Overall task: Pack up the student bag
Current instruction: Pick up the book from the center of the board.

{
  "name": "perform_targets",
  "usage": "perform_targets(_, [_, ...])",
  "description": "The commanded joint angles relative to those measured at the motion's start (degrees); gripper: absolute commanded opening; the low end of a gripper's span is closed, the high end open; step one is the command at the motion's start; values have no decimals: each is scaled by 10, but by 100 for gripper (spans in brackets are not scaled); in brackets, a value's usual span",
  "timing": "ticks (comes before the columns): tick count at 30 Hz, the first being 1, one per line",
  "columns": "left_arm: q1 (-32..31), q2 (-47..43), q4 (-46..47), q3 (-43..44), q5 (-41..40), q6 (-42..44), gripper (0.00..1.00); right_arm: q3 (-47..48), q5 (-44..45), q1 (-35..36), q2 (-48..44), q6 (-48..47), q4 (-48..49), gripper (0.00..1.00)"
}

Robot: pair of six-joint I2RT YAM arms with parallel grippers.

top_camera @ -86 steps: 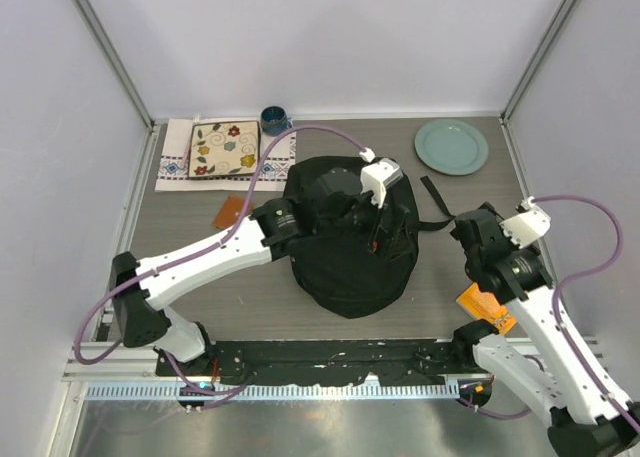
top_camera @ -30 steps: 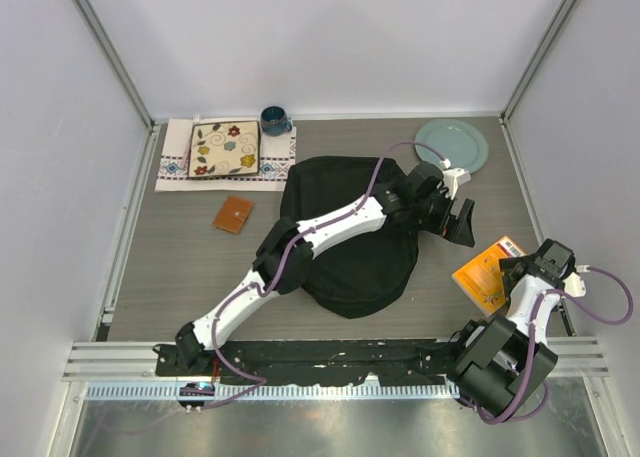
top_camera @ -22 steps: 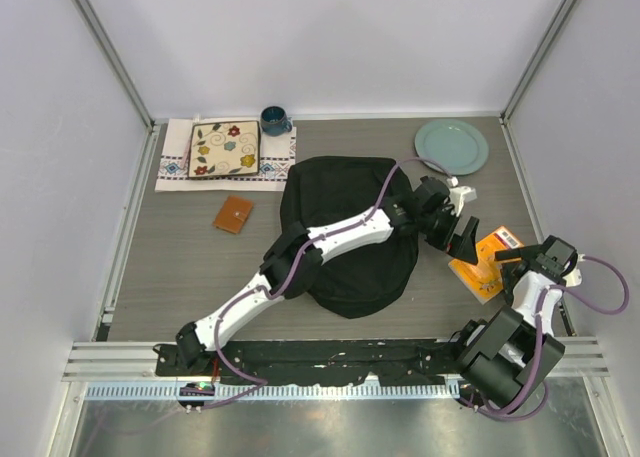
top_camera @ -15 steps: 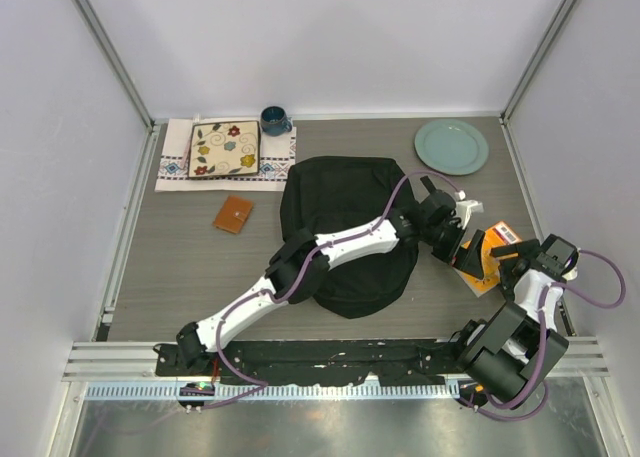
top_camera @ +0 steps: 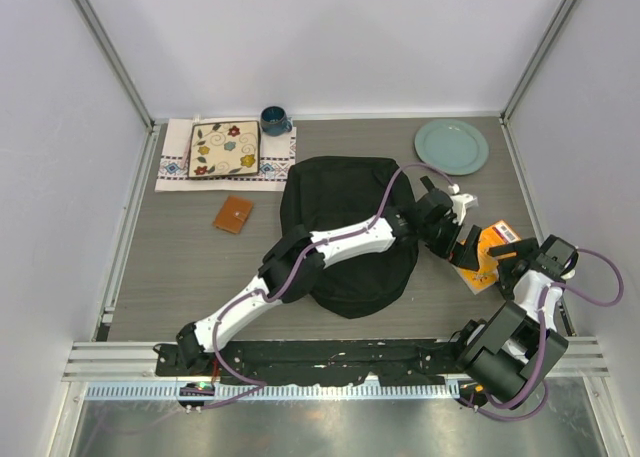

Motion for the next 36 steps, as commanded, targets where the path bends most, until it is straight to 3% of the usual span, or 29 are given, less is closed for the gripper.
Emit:
perform_targets(1, [10, -35, -40, 26, -73, 50, 100, -14, -23, 1, -6, -12, -26, 84])
perform_targets(12, [21, 39, -22, 67, -83, 30, 100, -18, -48, 1, -41, -21, -26, 84])
perform_targets(22, [28, 83, 17, 69, 36, -17, 100, -16, -47, 1, -41, -23, -24, 84])
perform_targets(25, [25, 87, 15, 66, 65, -25, 97, -9, -45, 1, -45, -28, -25, 79])
perform_targets(28, [21, 80, 11, 51, 74, -21, 86, -7, -47, 1, -53, -28, -24, 72])
perform_targets(32, [17, 56, 24, 11, 79, -28, 61, -14, -69, 1, -62, -25, -14, 60])
perform_targets(36, [17, 20, 54, -31, 74, -41, 45, -23, -95, 1, -74, -12, 1, 43])
